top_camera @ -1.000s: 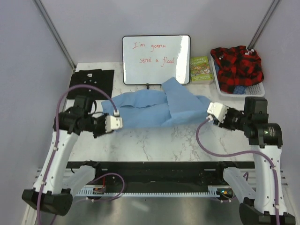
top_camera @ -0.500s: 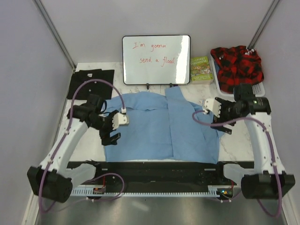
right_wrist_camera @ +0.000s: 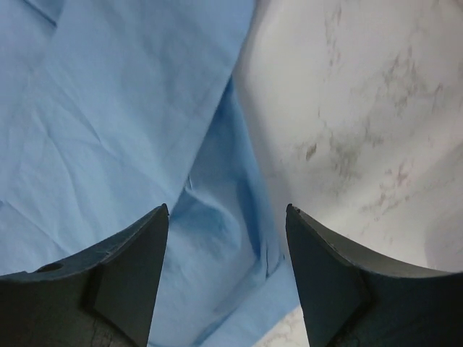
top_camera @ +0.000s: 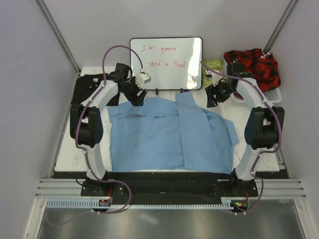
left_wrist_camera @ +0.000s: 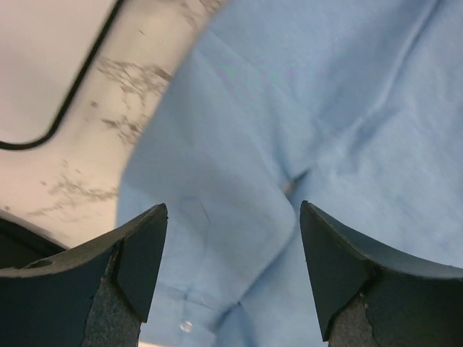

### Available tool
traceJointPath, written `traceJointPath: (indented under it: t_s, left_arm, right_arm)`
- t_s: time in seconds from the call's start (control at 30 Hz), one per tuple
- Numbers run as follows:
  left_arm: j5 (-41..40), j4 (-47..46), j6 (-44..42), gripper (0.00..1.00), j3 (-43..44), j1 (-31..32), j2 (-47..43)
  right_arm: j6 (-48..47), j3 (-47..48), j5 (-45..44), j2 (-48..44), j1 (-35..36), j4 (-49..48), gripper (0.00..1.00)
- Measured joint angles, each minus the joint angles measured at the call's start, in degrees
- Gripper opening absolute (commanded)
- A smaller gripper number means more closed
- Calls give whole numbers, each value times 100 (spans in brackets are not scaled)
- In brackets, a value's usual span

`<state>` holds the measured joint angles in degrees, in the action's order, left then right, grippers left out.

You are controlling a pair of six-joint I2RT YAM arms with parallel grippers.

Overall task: Fold and stack the long sleeve shirts
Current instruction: Flatten the shirt out

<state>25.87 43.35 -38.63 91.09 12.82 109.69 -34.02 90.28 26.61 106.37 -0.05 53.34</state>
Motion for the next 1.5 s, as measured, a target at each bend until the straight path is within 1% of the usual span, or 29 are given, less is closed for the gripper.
traceJointPath:
  t_s: [0.07,0.13,0.27,0.3,0.4,0.5,0.63,0.73,0.83,0.93,0.97,1.0,1.03,1.17,1.23,1.33,1.5]
  left_arm:
    - [-33,-190,188,81,358,0,339]
    - [-44,-275,337,82,531,0,511]
    - [-37,-323,503,83,544,0,525]
    - [-31,-334,533,83,529,-7,518]
    - [-17,-361,612,84,345,-35,376]
    - [-2,-341,645,85,144,-81,131]
    - [-2,-343,649,87,-7,-153,-170]
    - [4,-367,649,88,-81,-223,-321]
    - [7,-365,649,88,-151,-286,-378]
    - [7,-365,649,88,-173,-334,-378]
    - [7,-365,651,88,-177,-345,-378]
    - [7,-367,651,88,-177,-350,-378]
    - [9,-367,651,88,-179,-350,-380]
    - [7,-367,660,89,-179,-354,-413]
    - [9,-367,682,89,-179,-376,-448]
    - [20,-365,728,88,-179,-437,-535]
    - [52,-365,767,88,-179,-498,-667]
  right_arm:
    - [385,205,109,240,151,-221,73]
    - [841,404,221,514,319,-542,72]
    - [1716,501,186,931,621,-1259,70]
    - [1928,479,125,1005,691,-1473,67]
    - [2413,155,-197,1060,901,-2306,67]
    - [2693,-74,-586,1106,1067,-2830,67]
    - [2892,-79,-970,1298,1215,-3327,70]
    - [2977,-76,-1104,1502,1233,-3574,70]
    - [3014,-76,-1169,1733,1231,-3668,68]
    - [3034,-15,-1185,1781,1222,-3773,44]
    - [3051,-2,-1165,1805,1222,-3792,28]
    - [3045,-2,-1143,1825,1222,-3799,17]
    - [3038,-2,-1082,1843,1222,-3786,0]
    - [2957,-33,-664,1762,1220,-3663,0]
    - [2879,-254,-420,1432,1217,-3560,0]
    - [2765,-619,76,466,1217,-3298,0]
    - [2662,-997,940,-1620,1285,-3097,0]
